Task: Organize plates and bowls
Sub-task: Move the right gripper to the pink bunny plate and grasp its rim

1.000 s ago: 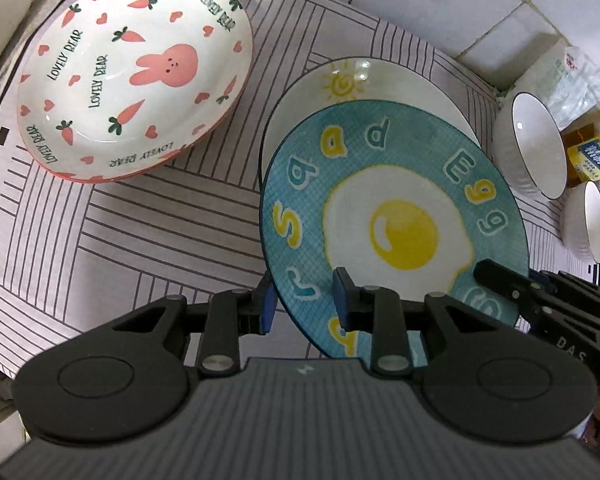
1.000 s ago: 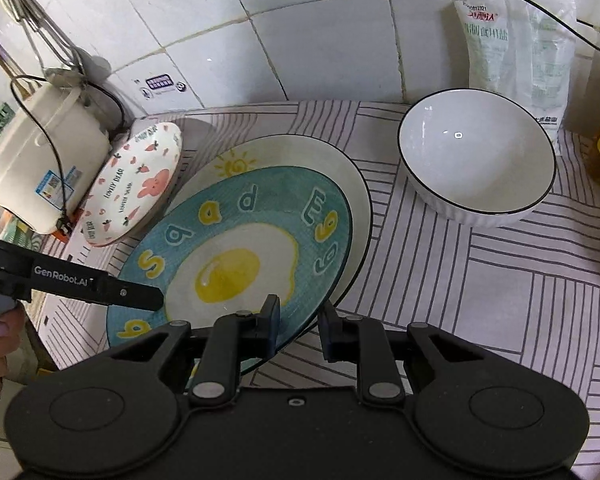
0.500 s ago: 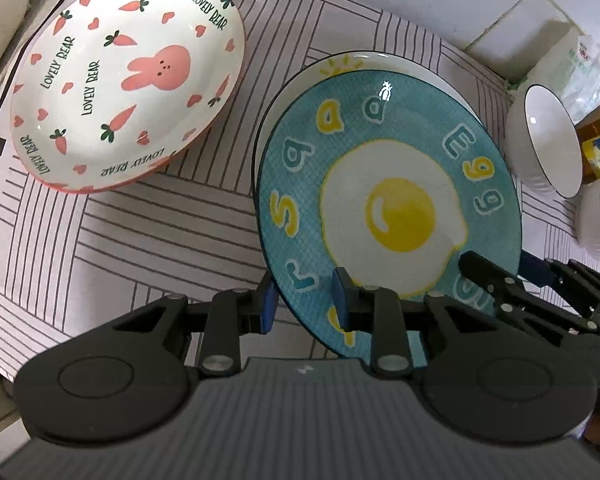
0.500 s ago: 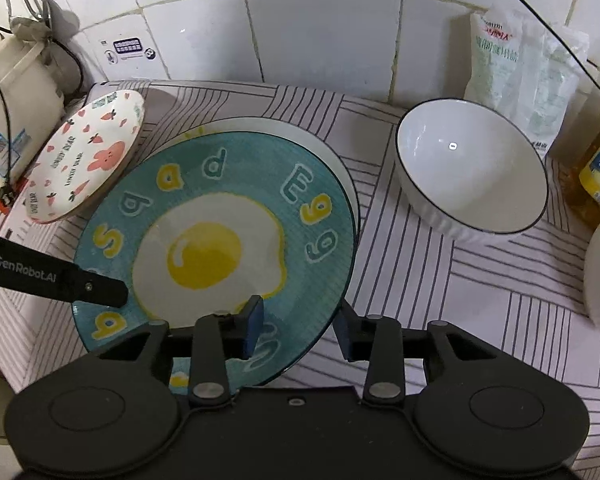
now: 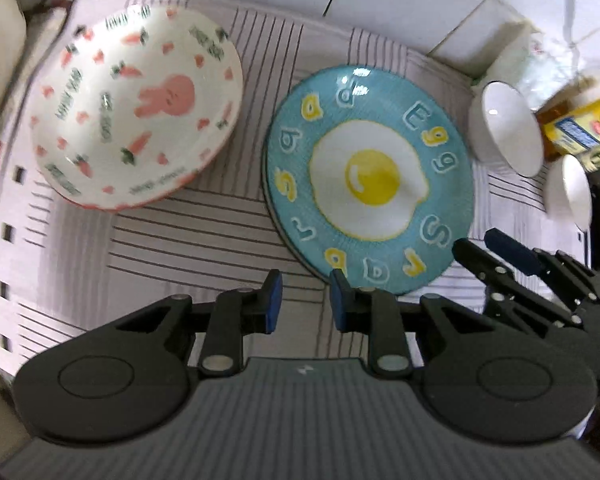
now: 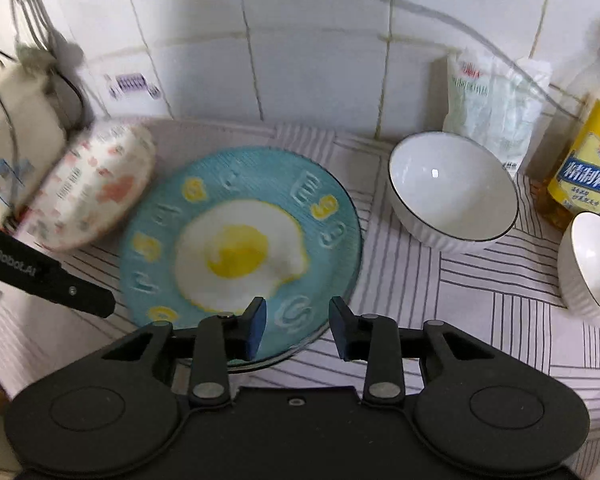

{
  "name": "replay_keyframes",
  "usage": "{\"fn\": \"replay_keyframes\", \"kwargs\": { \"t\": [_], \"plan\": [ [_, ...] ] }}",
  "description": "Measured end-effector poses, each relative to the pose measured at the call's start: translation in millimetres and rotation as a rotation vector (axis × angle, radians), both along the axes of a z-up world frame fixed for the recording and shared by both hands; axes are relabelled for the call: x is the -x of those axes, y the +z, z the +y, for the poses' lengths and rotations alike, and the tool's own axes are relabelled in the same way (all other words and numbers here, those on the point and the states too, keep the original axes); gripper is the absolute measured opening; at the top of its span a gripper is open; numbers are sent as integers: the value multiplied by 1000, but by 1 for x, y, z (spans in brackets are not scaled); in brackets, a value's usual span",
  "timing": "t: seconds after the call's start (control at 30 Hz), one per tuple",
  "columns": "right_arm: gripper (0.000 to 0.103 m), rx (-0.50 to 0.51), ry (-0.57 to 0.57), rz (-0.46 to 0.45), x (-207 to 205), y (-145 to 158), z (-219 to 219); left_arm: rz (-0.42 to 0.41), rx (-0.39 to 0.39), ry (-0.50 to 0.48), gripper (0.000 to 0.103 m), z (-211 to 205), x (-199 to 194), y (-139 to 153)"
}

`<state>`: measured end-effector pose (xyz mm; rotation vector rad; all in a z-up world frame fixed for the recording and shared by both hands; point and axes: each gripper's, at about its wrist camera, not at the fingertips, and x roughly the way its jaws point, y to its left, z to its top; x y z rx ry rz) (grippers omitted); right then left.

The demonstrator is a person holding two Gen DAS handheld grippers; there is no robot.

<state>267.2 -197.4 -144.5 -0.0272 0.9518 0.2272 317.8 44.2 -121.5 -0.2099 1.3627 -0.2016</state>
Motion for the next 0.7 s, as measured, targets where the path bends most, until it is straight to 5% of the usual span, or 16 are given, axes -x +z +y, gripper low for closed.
{"fn": "replay_keyframes", "kwargs": {
  "t": [0.43, 0.7],
  "plan": [
    [57, -109, 105, -192, 50, 77, 60, -186, 13, -98, 28, 93, 28, 78],
    [74, -149, 208, -265, 56, 88, 122, -278, -24, -80, 49, 156, 25, 90]
  ]
}}
